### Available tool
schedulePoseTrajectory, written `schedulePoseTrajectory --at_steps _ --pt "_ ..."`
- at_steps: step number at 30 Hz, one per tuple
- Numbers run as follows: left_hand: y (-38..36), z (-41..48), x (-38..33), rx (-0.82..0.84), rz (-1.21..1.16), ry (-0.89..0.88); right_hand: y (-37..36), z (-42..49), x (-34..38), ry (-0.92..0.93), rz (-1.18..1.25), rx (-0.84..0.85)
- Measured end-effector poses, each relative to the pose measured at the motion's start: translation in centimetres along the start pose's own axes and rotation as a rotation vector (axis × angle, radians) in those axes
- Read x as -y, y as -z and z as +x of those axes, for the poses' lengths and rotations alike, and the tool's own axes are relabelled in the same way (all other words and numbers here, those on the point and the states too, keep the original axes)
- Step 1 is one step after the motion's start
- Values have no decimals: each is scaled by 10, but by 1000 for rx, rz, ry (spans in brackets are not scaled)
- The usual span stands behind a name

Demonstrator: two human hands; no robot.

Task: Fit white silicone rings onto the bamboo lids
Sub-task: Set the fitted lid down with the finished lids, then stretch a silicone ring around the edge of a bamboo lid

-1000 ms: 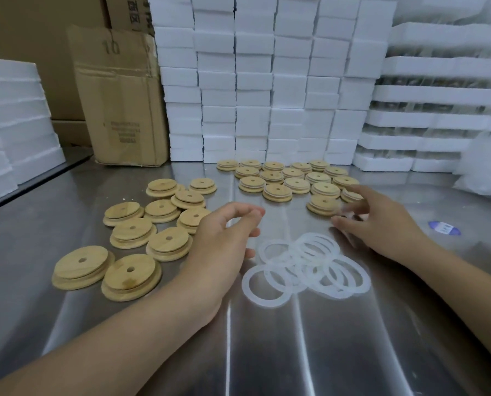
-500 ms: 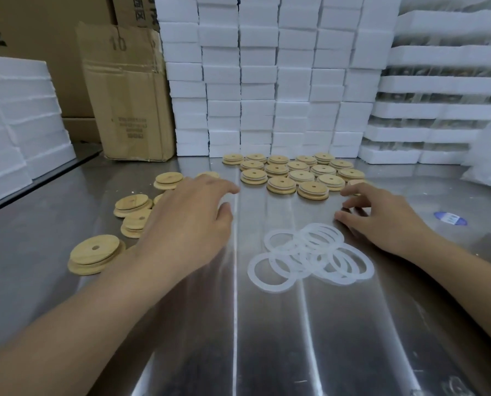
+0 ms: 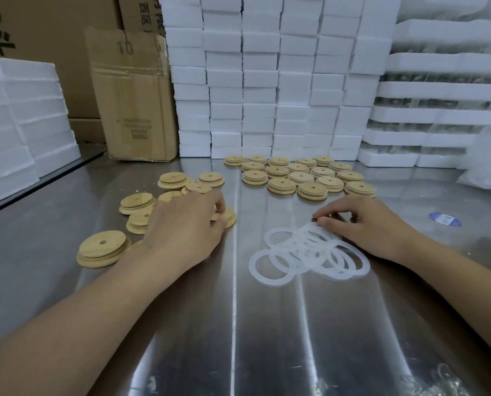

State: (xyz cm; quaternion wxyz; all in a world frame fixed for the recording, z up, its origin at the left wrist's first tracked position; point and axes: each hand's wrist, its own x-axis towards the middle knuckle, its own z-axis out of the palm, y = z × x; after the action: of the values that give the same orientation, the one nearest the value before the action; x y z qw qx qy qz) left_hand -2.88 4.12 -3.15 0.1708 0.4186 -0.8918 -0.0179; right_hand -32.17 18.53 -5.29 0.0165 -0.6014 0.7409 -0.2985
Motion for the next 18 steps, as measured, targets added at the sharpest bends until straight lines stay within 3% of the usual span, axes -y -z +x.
schedulePoseTrajectory --at_steps 3,8,11,13,18 --pt "-2 2 -3 47 -35 33 0 -1 4 -14 14 13" --pt "-10 5 -6 76 117 60 -1 1 10 -40 79 35" --pt "-7 4 -7 24 29 69 -4 2 15 -41 52 15" --pt "-6 3 -12 -15 -141 57 -5 3 20 -6 64 -97" --pt "-5 0 -24 -29 -947 90 0 3 42 129 209 -394"
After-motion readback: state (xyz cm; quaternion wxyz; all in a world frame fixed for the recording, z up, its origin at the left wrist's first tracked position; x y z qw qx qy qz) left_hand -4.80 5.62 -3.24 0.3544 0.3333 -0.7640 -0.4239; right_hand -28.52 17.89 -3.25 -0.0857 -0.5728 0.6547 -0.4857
